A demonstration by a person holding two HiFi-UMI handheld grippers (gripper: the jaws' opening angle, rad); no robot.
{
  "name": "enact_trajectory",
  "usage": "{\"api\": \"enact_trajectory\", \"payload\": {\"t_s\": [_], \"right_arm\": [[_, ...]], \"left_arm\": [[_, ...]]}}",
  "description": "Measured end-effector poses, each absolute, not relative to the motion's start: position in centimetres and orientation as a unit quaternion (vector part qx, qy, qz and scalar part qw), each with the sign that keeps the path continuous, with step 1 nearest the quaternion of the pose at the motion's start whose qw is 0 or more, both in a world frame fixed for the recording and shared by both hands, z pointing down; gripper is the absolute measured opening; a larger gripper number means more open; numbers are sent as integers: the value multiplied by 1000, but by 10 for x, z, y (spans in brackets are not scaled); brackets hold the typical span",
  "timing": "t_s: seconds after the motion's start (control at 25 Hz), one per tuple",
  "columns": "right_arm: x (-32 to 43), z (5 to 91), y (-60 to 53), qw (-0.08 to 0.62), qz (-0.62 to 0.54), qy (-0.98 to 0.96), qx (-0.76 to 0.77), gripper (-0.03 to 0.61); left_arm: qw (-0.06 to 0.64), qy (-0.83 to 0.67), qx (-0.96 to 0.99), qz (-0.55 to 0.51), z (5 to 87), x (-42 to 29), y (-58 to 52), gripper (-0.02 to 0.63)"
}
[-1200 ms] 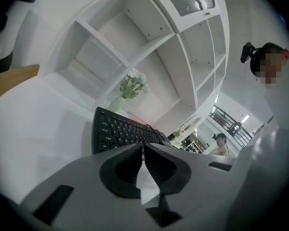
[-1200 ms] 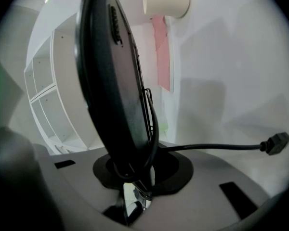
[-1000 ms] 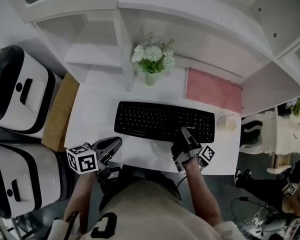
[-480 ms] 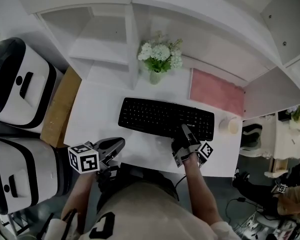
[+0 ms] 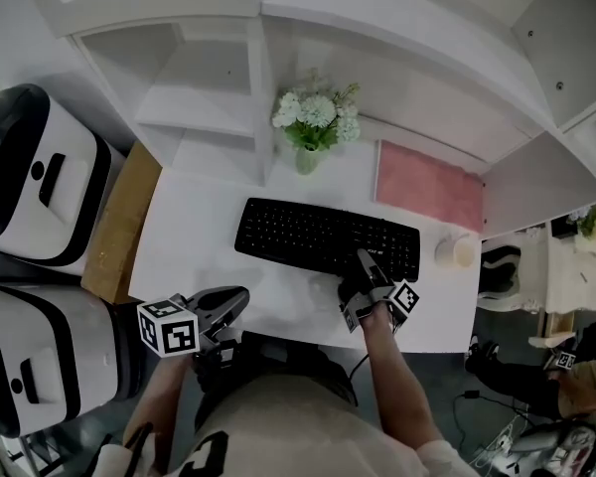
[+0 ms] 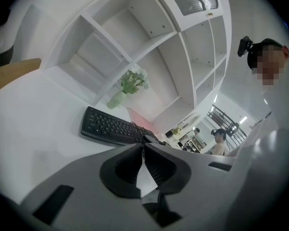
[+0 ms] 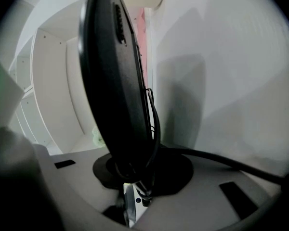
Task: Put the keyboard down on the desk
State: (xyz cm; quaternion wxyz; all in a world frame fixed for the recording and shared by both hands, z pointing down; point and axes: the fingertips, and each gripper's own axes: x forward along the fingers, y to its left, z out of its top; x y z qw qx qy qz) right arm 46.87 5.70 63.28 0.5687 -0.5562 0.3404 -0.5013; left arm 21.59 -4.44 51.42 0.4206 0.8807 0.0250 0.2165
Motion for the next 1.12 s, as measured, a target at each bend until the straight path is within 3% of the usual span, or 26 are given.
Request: {"api": "enact_trajectory", "payload": {"t_s": [0.4,0.56,0.64,0.84,1.12], "right_arm": [[471,648,57,560,-518,299,-573,98],[472,654,59,528,-535,285,-595,114],[473,656,60,515,-541,288,-600,140],[469,646,51,485,-567,290,-600,283],[443,642,47,344,-620,370,-599,319]], "left_arm": [[449,25,867,214,520,207,-46,28],[425,38,871,242,527,209,-38,28],[409,46,874,259,531,211,-34,28],[342,60,886,308,540,212,-28,28],[341,54,887,306,543,214,-36,28]]}}
